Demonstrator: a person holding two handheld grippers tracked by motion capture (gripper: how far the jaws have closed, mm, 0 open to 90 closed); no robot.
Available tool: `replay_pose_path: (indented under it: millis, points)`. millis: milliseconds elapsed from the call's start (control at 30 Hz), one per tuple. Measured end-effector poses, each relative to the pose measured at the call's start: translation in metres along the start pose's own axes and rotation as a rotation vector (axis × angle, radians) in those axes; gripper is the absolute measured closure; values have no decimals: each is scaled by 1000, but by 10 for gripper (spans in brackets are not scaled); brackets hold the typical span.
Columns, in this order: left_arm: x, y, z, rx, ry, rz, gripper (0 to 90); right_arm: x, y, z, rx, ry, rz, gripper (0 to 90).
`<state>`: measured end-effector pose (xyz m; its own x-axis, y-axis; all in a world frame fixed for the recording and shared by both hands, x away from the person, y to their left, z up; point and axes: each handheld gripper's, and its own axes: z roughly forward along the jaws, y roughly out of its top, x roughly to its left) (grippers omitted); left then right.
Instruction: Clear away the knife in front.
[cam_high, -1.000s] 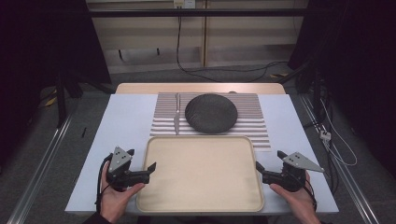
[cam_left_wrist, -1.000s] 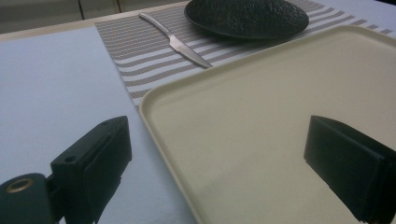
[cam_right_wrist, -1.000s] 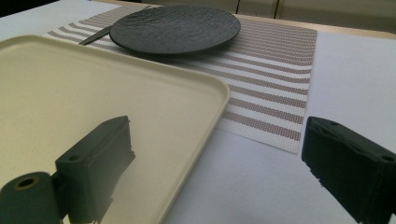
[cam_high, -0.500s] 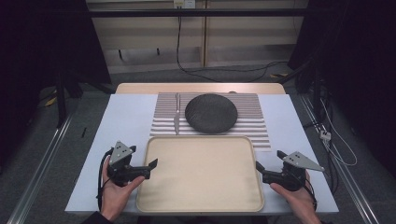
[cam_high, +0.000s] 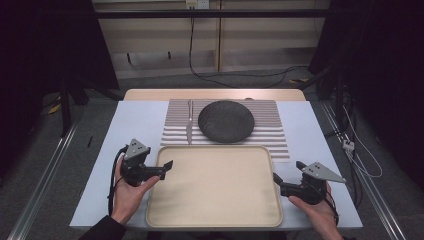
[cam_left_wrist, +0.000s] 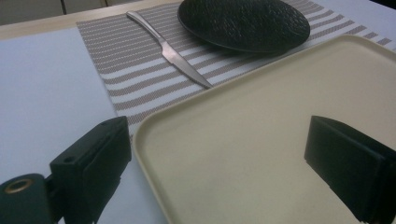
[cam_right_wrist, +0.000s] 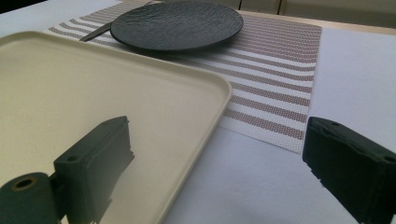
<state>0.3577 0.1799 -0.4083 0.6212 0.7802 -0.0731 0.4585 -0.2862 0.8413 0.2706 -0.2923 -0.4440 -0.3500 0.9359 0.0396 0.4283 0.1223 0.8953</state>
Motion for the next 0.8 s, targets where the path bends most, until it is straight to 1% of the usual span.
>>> replay_pose_path:
  millis: [167,200,267,300,367,433,467,567,600,767,800]
  points:
    - [-1,12,8,11,-7,11,76,1,0,0,1,5,-4,80]
    - [0,14,10,12,-9,12,91,1,0,0,1,6,-6,80]
    - [0,19,16,14,0,15,83,1,0,0,2,8,-5,78]
    - [0,19,16,14,0,15,83,0,0,0,3,14,4,77]
    - [1,23,21,27,3,22,83,0,-1,0,2,16,8,77]
    - [2,26,27,43,-17,9,82,-1,0,0,3,14,4,77]
    - [3,30,32,63,-19,14,76,0,0,1,3,12,-1,77]
    - [5,34,34,59,-14,16,74,1,1,1,5,14,-7,77]
    - [5,36,36,52,-15,10,76,1,1,2,6,15,-12,77]
    - [7,47,46,61,-3,19,77,3,1,3,14,17,-17,77]
    - [7,49,48,64,-6,23,84,3,1,3,17,19,-17,77]
